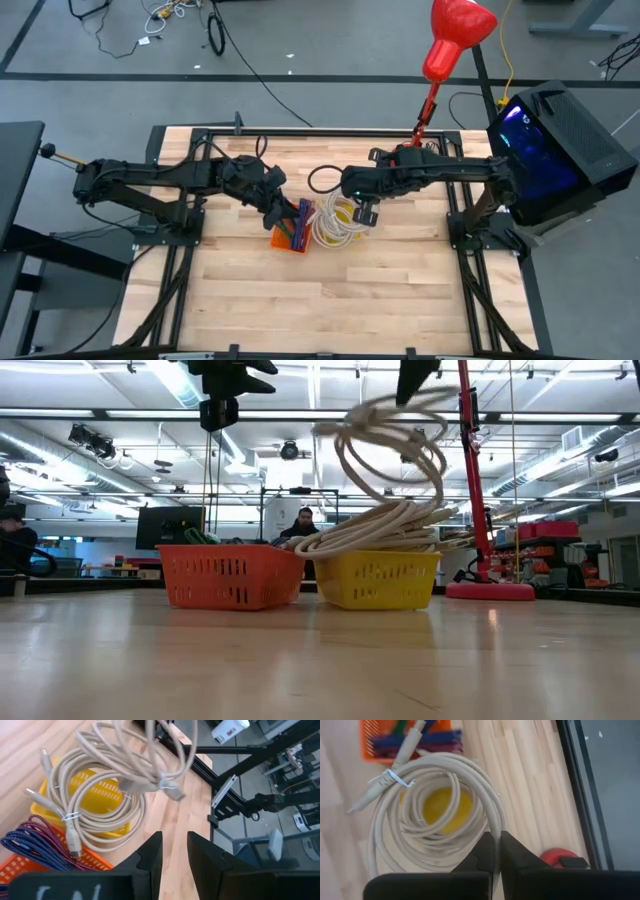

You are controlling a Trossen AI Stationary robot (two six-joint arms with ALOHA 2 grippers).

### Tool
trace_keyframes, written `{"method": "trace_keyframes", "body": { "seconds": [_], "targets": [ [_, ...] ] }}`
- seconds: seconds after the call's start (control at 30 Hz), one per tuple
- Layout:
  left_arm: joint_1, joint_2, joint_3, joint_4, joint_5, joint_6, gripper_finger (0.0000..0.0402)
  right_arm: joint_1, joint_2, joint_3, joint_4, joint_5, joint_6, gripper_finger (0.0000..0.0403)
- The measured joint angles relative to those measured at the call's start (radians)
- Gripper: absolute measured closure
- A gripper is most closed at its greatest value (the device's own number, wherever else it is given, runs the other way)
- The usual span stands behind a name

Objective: Pick & Place USB Port
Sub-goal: Put the brown HDMI cable into the yellow bin, then return to Home Position

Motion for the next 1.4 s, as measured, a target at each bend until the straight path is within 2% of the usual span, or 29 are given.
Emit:
{"method": "trace_keyframes", "body": {
  "seconds": [0.43,0.9,1.13,1.4],
  "targets": [
    [0.002,0.000,0.000,0.000,-0.027,0.000,0.0306,-0.057,0.002,-0.178,0.168,-0.087,-0.071,0.0399],
    [0.002,0.000,0.000,0.000,-0.044,0.001,0.0306,-0.106,0.000,-0.195,0.230,-0.105,-0.085,0.0399],
    [0.002,0.000,0.000,0.000,-0.044,0.001,0.0306,-0.129,0.000,-0.195,0.234,-0.131,-0.093,0.0365],
    [0.002,0.000,0.000,0.000,-0.044,0.002,0.0306,-0.132,0.000,-0.195,0.273,-0.133,-0.104,0.0358]
  ]
}}
